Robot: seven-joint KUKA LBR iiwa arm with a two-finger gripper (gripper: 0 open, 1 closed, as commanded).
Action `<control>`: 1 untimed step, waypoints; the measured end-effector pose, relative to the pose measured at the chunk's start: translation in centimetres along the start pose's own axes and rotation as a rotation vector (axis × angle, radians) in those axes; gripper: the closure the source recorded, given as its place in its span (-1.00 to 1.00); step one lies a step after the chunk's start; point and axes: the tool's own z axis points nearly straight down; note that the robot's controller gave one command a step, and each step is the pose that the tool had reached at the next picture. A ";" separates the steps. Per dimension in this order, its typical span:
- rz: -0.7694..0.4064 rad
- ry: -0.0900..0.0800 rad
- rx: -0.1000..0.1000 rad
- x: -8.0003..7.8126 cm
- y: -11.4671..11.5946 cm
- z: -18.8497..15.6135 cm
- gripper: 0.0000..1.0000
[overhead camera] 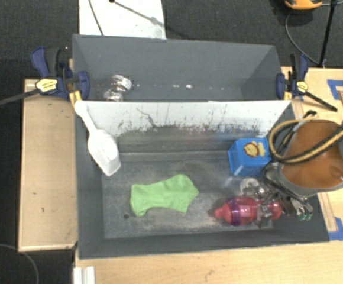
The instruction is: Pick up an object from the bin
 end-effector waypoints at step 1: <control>-0.001 0.006 -0.003 0.1 0.1 -0.9 1.00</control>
Offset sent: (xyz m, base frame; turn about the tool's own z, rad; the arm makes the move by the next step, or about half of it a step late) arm -0.0001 0.0000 0.0784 0.0000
